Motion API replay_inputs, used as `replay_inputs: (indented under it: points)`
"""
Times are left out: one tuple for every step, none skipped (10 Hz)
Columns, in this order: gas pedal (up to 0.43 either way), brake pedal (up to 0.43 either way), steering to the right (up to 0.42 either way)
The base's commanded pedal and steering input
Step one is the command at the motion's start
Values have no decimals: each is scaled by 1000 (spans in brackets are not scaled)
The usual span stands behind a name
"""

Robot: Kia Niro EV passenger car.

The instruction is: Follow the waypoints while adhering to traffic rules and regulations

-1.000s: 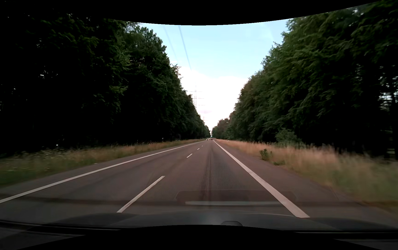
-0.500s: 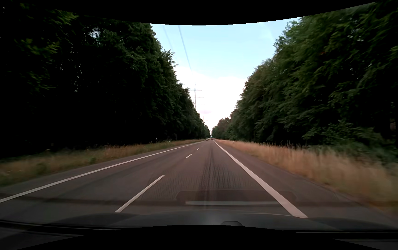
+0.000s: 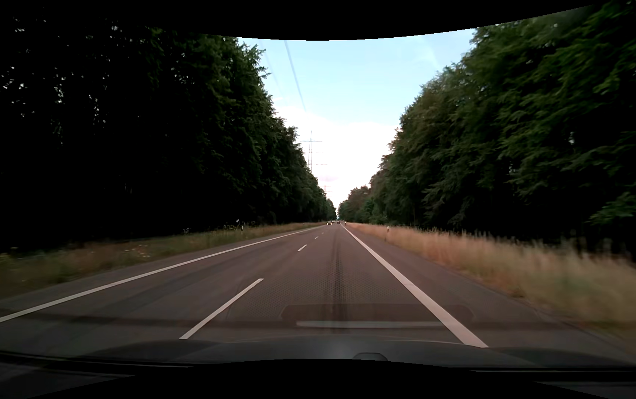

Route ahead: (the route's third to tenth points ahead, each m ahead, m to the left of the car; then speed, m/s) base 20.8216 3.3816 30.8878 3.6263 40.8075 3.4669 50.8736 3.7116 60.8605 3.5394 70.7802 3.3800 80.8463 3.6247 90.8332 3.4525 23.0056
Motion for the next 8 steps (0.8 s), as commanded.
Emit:
replay_inputs:
  points:
    - [0, 0, -2]
    - [0, 0, -2]
    - [0, 0, -2]
    - [0, 0, -2]
    - [0, 0, -2]
    - [0, 0, -2]
    - [0, 0, -2]
    - [0, 0, -2]
